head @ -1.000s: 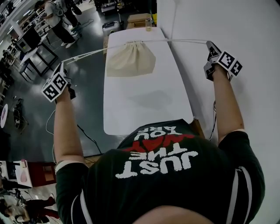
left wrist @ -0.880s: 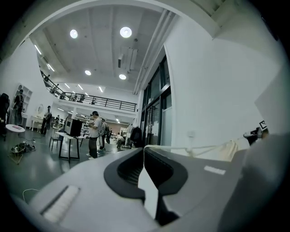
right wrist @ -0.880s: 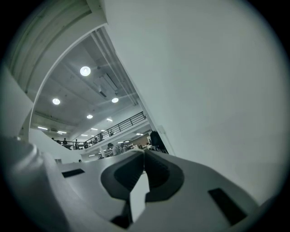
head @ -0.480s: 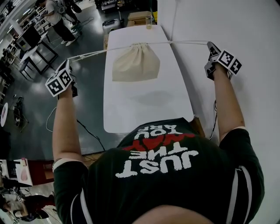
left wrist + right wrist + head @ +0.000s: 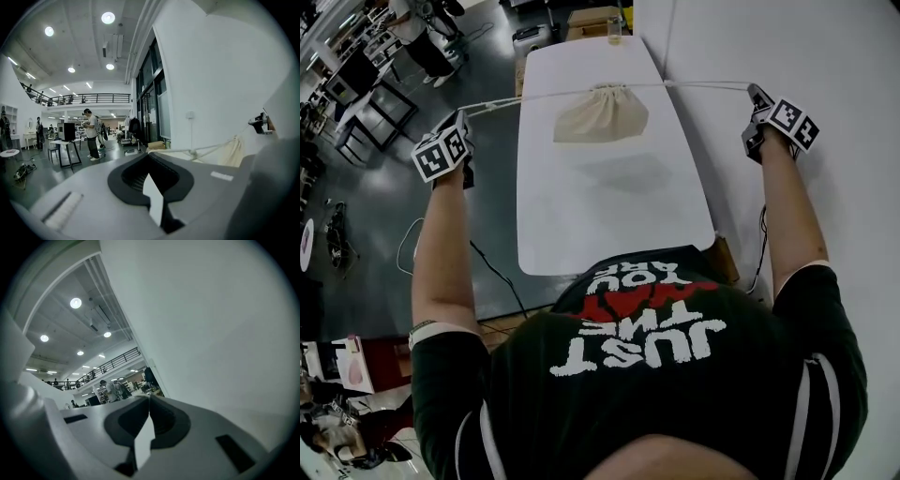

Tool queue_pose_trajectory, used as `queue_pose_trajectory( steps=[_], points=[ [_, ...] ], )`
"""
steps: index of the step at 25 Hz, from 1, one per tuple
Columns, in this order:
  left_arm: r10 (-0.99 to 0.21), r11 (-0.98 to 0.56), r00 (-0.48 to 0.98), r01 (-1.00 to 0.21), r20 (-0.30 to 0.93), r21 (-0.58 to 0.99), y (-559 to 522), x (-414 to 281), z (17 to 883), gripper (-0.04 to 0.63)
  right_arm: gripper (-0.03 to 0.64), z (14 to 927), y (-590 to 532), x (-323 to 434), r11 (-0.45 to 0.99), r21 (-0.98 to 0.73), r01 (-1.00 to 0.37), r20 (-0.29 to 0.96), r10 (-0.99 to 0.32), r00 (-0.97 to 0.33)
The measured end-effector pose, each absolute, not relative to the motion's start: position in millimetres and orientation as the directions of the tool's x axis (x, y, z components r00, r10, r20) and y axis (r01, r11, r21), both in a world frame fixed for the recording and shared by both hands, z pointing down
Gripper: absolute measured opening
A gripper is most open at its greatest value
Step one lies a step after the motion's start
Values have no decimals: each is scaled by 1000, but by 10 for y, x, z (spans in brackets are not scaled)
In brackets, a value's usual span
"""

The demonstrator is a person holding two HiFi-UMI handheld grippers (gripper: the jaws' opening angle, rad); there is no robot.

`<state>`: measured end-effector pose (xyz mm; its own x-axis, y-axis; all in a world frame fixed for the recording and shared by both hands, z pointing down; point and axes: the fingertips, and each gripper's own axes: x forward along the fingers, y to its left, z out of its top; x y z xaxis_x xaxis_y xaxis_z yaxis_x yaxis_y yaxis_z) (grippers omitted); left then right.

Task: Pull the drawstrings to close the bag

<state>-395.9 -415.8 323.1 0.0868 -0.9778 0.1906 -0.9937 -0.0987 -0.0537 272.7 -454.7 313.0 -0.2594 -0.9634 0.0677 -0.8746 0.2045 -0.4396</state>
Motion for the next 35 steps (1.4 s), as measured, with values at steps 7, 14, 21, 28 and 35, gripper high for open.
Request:
queue_pose_trajectory(
  steps=[7, 14, 21, 28, 35],
  points=[
    [-938, -113, 106, -994, 330, -1, -3932, -3807, 4151, 9, 11, 3894, -4290, 2801, 153, -451, -879, 206, -941, -269],
    [-899, -77, 110, -993, 423, 94, -3347, -3667, 4834, 9, 11, 4483, -3875, 2955, 130, -469, -874, 321, -896, -306],
    [-842, -31, 121, -984, 525, 176, -2681, -3458, 5362, 9, 11, 4919, -3558, 3014, 132, -440, -888, 452, -822, -346],
    [-824, 61, 111, -957, 556, 282, -2242, -3354, 5728, 9, 11, 5297, -3366, 2968, 134, -454, -881, 515, -767, -383],
    [-787, 74, 180, -922, 591, 380, -1688, -2946, 6234, 9, 11, 5845, -2856, 2567, 197, -495, -846, 588, -641, -493]
  ],
)
